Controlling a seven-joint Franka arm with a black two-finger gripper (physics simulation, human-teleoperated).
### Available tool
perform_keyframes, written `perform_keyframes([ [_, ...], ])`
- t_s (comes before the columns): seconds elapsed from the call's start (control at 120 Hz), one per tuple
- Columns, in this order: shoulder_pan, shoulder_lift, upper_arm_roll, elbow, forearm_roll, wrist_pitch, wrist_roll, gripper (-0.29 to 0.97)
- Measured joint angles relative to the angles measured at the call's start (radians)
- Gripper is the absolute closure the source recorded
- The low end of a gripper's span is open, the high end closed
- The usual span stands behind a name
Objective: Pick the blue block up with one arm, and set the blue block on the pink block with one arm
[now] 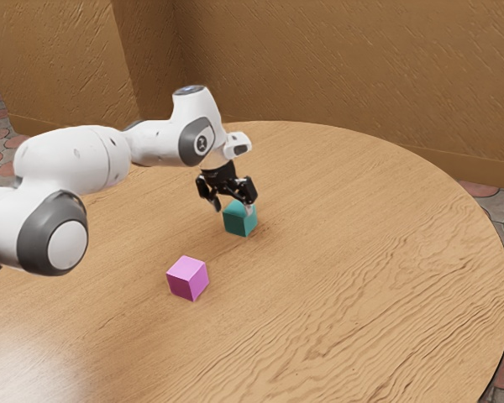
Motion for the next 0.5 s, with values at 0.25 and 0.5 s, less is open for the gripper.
perform_keyframes([
  [0.25,0.002,0.064,-0.001,0.072,-0.023,0.031,0.067,0.0],
  [0.5,0.008,0.095,-0.003,0.076,-0.046,0.068,0.095,0.0],
])
